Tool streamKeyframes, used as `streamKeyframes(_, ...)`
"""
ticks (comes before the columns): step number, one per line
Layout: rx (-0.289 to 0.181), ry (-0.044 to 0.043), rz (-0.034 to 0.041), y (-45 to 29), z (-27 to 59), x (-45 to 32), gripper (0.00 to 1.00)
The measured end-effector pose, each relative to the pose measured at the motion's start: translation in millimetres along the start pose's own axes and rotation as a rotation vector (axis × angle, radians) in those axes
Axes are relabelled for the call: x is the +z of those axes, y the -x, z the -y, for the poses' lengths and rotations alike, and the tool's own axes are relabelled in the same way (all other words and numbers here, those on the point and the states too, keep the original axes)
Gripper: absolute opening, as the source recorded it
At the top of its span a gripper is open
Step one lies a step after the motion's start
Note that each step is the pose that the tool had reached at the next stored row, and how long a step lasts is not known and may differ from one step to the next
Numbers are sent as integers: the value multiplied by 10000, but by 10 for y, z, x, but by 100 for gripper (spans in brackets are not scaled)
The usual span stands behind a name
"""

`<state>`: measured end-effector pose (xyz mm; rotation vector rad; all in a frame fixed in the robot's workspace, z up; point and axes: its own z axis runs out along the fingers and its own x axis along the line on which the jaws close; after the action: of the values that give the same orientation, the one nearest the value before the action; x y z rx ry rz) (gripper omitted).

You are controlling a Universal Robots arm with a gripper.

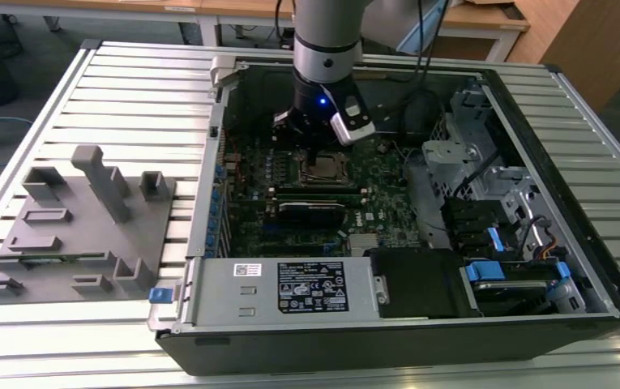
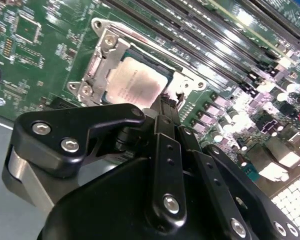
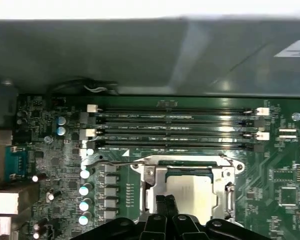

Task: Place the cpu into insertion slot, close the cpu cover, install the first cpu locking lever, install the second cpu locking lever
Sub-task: 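Close the cpu cover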

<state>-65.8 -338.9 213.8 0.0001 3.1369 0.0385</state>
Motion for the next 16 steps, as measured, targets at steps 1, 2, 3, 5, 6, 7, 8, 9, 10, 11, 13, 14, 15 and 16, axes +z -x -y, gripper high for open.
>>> streamKeyframes(1,-2,0,0,-15,0,4,11)
streamKeyframes(2,-3,0,0,-27,0,8,11)
streamKeyframes(3,-3,0,-1,-33,0,11,11)
streamKeyframes(5,-4,-2,-1,-33,1,11,11)
streamKeyframes(6,-4,-2,-2,-33,0,11,11)
streamKeyframes(7,-4,-1,-1,-33,0,12,11)
streamKeyframes(8,-4,0,0,-36,0,13,11)
streamKeyframes(9,-3,2,4,-43,0,15,11)
streamKeyframes(10,-3,2,10,-52,0,18,11)
streamKeyframes(11,-4,0,13,-60,0,22,11)
streamKeyframes(13,-4,0,27,-67,1,44,11)
streamKeyframes(14,-5,0,38,-68,1,58,11)
streamKeyframes(15,-5,0,56,-70,2,70,11)
streamKeyframes(16,-5,0,72,-73,2,77,11)
